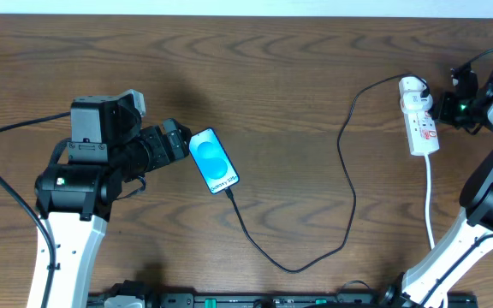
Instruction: Plug charger to phone and switch on socket
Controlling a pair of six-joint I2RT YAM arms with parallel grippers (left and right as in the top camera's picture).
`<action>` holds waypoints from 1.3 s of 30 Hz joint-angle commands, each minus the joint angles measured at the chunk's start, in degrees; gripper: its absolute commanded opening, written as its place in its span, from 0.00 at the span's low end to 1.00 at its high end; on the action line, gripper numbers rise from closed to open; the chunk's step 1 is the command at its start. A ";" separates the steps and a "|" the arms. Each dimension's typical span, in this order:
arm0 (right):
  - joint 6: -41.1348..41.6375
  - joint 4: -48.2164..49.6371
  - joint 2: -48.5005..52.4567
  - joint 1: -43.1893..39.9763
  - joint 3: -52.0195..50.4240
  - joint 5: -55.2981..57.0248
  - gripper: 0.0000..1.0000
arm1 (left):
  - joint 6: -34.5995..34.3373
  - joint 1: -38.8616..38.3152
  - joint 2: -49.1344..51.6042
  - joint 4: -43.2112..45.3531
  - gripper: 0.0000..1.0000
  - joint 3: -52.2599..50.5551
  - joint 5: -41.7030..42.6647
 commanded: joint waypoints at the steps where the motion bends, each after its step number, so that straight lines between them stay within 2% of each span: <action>1: 0.46 -1.16 2.62 4.37 -1.66 -8.09 0.01 | 0.11 0.07 -0.39 0.07 0.94 1.05 -0.52; 24: 1.14 -3.76 2.64 8.02 -1.66 -10.43 0.01 | 0.11 0.07 -0.39 0.07 0.94 1.05 -0.50; 39: 2.36 -2.99 2.64 8.57 -1.66 -16.35 0.01 | 0.11 0.07 -0.39 0.07 0.94 1.05 -0.52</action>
